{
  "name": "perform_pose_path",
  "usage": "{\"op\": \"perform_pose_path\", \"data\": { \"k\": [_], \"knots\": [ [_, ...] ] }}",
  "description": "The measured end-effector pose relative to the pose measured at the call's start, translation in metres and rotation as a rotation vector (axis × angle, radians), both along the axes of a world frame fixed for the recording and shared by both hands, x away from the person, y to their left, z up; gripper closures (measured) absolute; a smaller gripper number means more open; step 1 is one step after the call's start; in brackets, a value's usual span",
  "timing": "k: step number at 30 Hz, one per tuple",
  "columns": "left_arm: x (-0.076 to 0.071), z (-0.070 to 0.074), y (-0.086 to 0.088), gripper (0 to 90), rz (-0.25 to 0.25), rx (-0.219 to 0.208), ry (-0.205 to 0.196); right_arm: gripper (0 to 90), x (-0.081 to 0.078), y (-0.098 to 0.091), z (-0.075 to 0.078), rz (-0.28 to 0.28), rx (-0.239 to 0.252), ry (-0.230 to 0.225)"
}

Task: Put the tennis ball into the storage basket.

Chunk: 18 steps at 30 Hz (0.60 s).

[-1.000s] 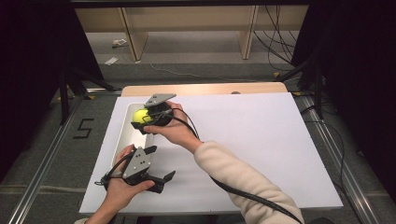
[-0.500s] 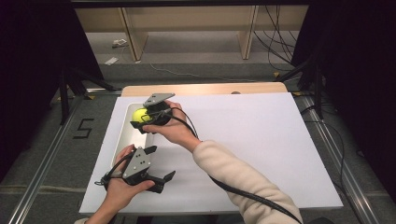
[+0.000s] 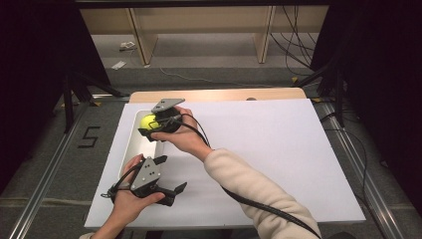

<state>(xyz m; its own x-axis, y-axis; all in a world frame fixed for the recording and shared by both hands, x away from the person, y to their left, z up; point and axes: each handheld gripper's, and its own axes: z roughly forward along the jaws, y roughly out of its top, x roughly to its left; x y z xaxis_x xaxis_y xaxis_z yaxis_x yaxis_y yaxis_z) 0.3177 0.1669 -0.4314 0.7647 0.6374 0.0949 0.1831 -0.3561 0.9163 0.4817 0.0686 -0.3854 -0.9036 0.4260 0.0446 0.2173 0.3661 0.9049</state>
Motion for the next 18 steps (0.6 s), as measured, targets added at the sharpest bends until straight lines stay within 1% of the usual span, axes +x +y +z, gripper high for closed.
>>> {"op": "perform_pose_path", "data": {
  "k": [18],
  "knots": [
    [-0.0001,0.0002,0.0001,0.0,-0.002,0.003,0.0,26.6,0.0016,0.006,-0.0004,0.001,-0.008,-0.001]
  ]
}}
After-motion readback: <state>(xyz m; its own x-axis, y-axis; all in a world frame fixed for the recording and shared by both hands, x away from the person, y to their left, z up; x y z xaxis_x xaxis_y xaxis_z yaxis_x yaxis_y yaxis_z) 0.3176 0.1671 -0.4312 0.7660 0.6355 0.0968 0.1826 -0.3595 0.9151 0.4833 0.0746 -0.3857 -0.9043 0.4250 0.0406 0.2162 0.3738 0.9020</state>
